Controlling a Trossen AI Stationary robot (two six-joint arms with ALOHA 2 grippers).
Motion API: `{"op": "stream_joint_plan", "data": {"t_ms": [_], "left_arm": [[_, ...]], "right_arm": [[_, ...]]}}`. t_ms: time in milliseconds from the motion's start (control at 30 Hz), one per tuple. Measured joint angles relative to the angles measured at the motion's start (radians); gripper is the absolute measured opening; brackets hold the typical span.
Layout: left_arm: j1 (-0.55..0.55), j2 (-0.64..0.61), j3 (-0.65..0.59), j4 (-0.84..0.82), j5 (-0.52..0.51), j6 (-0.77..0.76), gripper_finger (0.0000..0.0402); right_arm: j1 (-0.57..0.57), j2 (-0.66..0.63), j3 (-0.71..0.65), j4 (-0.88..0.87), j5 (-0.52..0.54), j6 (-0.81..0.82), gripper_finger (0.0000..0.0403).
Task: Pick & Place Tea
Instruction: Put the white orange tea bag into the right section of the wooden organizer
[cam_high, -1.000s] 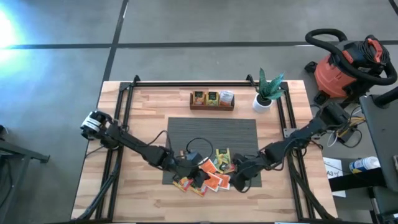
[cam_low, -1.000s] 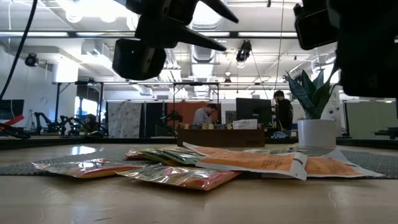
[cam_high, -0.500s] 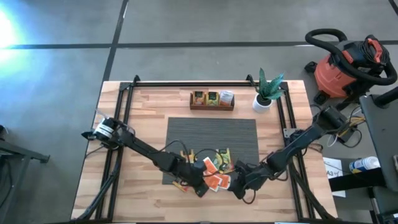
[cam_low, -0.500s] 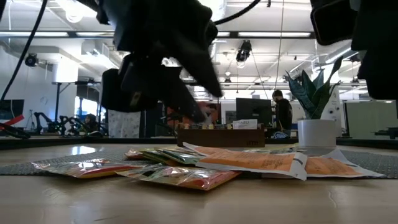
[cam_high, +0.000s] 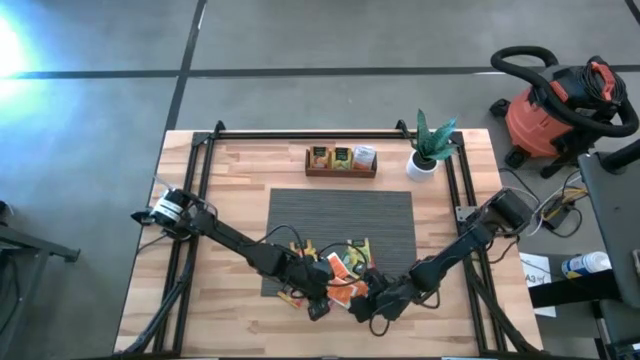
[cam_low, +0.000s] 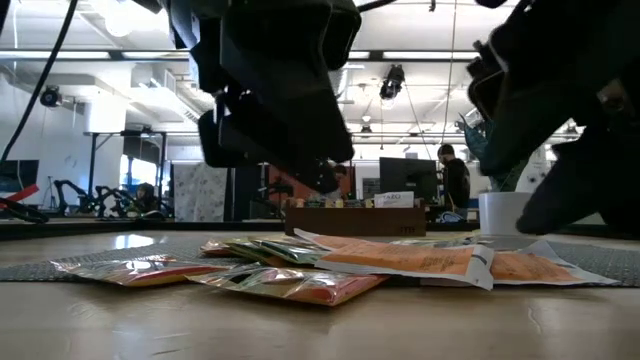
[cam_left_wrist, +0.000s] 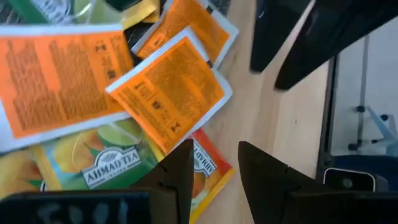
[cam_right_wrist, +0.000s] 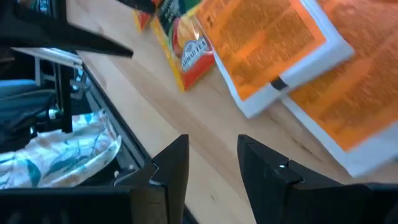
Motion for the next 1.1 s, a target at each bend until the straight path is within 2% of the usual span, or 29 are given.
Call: {"op": "stream_joint_plan", "data": {"t_ms": [100,300,400,567,800,1100], "left_arm": [[0.000,0.000,-0.007,0.006,-0.021,0.044,0.0119],[0.002,0.000,-0.018,0.052,-0.030,0.092,0.0119],[0.002,0.013,-0.024,0.097,-0.030,0.114,0.0119],[0.009,0.060,-0.023,0.111,-0.030,0.157,0.0119],[0.020,0.081,-0.024,0.101,-0.022,0.161,0.0119],[0.020,0.095,-0.025,0.105,-0.014,0.157,0.0119]], "right_arm": [[-0.001,0.024,0.039,-0.033,0.033,0.009,0.0135],[0.000,0.027,0.135,-0.373,0.082,0.083,0.0133],[0.001,0.030,0.174,-0.439,0.084,0.112,0.0132],[-0.001,0.047,0.198,-0.447,0.093,0.112,0.0132],[0.000,0.099,0.206,-0.440,0.097,0.194,0.0132],[-0.021,0.114,0.251,-0.442,0.173,0.110,0.0132]]}}
